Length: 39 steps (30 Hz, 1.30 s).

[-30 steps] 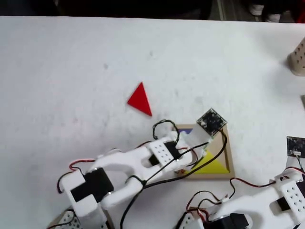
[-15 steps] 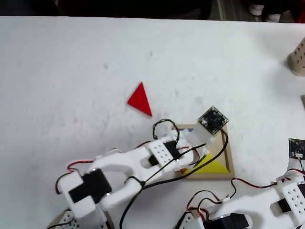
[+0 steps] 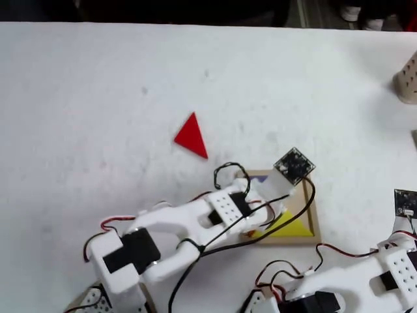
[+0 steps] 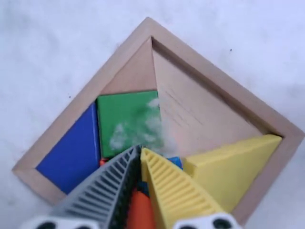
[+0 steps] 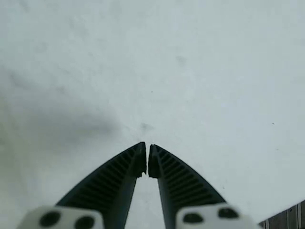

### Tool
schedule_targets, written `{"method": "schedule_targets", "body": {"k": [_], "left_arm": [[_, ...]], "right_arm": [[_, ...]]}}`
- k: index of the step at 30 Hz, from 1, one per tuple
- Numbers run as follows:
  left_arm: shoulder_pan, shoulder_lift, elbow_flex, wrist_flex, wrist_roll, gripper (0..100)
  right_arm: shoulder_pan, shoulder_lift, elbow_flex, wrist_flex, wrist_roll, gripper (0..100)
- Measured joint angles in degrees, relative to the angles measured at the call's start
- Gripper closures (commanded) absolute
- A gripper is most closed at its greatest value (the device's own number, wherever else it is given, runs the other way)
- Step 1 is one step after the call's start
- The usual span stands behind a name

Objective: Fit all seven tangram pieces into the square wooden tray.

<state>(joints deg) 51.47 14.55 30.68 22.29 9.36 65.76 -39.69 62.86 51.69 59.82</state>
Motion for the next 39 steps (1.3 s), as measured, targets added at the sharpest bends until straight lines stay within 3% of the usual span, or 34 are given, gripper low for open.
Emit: {"method": "schedule_targets", "body": {"k": [13, 23, 39], "left_arm": [[-1.49, -0.70, -0.44, 1.41, 0.00, 98], [-1.32, -14.15, 10.64, 1.41, 0.00, 98], [1.85, -7.30, 6.68, 1.41, -0.09, 98]], "right_arm": [[0.00, 0.00, 0.00, 0.00, 0.00, 98.2], [0.00, 0.00, 0.00, 0.00, 0.00, 98.2], [0.00, 0.00, 0.00, 0.00, 0.00, 98.2]]}}
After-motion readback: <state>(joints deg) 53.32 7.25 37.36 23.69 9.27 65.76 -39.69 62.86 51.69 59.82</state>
